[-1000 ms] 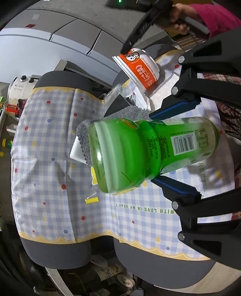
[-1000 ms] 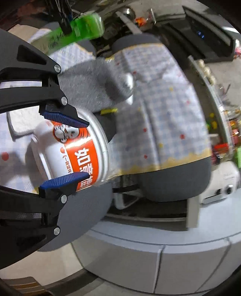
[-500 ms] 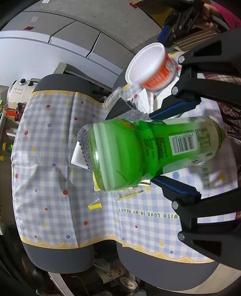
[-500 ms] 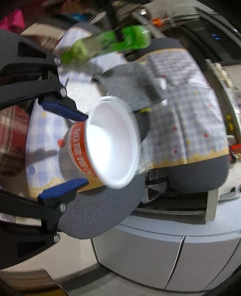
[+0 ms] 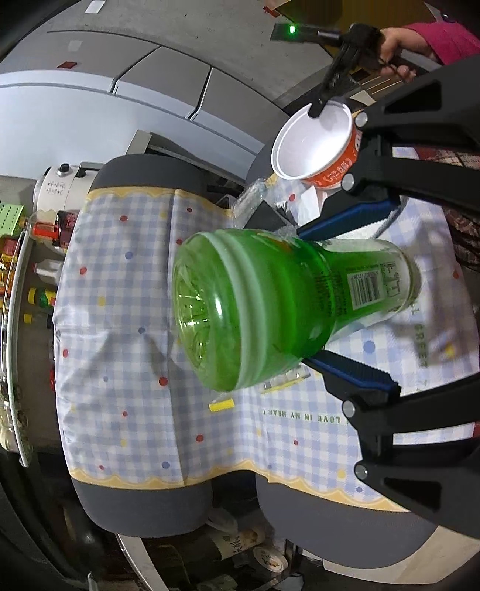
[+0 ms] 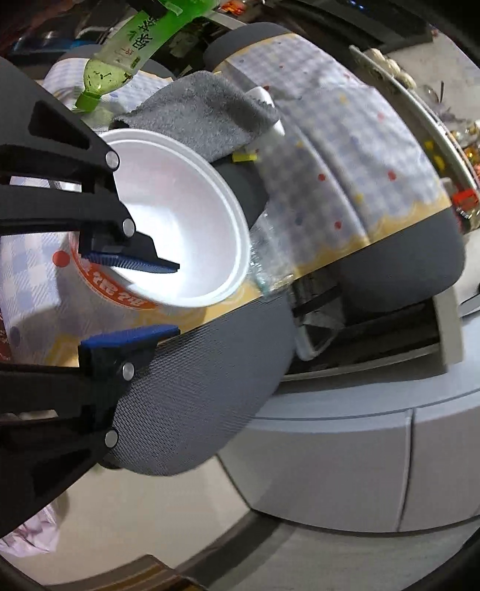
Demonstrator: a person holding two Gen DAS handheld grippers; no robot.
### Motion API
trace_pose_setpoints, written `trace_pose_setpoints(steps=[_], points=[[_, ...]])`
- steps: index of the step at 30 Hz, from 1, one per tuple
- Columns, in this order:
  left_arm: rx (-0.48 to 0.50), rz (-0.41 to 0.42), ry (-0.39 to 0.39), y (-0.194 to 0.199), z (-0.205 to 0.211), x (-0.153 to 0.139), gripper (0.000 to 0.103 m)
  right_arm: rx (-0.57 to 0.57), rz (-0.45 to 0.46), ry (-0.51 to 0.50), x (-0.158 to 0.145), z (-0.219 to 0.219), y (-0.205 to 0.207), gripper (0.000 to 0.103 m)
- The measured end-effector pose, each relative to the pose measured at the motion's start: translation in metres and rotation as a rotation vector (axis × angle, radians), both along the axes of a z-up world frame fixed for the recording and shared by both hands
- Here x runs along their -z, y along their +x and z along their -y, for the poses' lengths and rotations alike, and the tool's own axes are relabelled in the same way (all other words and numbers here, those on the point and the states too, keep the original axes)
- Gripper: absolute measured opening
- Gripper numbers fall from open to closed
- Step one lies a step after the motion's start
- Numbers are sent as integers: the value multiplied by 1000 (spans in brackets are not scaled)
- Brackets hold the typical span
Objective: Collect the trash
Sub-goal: 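Grasp the white-orange noodle cup with the right tool while the left tool holds the bottle, then carry bottle and cup to the pink-lined bin and release both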
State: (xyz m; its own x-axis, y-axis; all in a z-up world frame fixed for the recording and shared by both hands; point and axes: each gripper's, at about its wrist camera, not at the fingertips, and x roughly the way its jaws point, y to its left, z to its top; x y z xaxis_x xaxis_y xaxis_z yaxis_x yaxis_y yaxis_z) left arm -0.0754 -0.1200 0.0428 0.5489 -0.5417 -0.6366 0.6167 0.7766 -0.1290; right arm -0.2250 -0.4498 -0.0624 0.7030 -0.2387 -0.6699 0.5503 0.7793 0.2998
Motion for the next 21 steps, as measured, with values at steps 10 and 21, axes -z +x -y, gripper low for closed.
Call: trace_pose_setpoints(steps=[10, 21], points=[[95, 0, -33, -27, 31, 0, 59, 17, 57, -112, -37, -18, -42, 6], [435, -27, -141, -106, 109, 10, 59, 218, -19, -183, -62, -18, -167, 7]])
